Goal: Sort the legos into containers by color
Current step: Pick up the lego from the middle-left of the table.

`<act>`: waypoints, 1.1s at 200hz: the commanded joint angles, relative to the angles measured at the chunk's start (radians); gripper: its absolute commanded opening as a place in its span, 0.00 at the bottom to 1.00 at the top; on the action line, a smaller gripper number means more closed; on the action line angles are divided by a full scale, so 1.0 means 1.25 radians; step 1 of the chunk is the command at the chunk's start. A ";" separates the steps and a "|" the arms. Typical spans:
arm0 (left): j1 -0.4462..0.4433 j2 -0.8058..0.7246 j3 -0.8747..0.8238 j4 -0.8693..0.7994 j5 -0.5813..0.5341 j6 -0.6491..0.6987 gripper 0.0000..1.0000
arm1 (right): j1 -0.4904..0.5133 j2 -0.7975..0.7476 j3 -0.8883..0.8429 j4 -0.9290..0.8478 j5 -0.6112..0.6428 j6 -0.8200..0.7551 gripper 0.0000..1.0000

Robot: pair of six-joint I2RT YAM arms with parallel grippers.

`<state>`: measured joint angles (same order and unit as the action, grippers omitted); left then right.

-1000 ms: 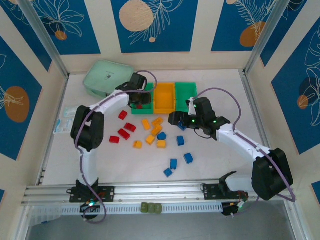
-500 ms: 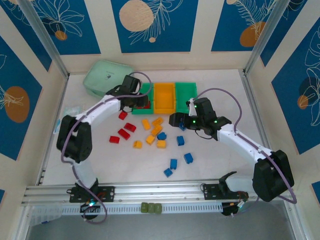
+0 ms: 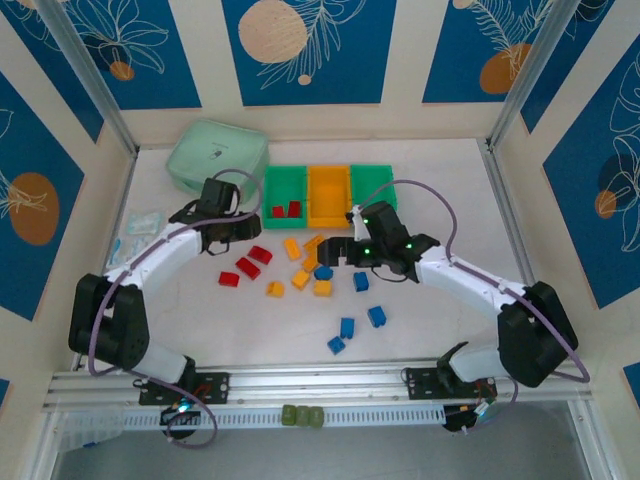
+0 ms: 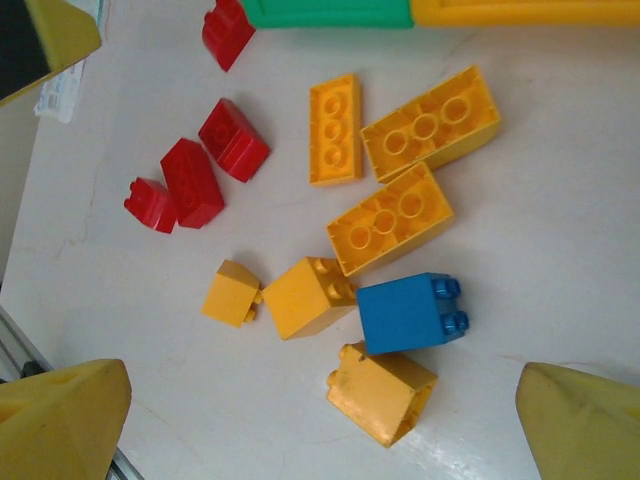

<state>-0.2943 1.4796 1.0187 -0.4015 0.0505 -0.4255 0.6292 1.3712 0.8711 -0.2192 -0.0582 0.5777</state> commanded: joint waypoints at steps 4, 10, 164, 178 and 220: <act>0.040 0.005 -0.032 0.018 0.037 0.026 0.51 | 0.031 0.030 0.029 0.044 0.011 0.009 0.99; 0.047 0.019 -0.030 0.018 0.041 0.028 0.51 | 0.034 0.039 0.033 0.047 0.011 0.011 0.99; 0.069 0.310 0.171 0.019 -0.017 0.097 0.77 | 0.039 0.099 0.077 0.037 0.033 0.016 0.99; 0.069 0.317 0.168 0.025 -0.009 0.105 0.75 | 0.039 0.101 0.080 0.037 0.032 0.016 0.99; 0.068 0.335 0.170 0.026 0.020 0.111 0.69 | 0.039 0.107 0.084 0.034 0.029 0.016 0.99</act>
<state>-0.2161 1.8721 1.2076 -0.3481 0.0563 -0.3058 0.6804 1.4910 0.9485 -0.1650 -0.0227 0.5957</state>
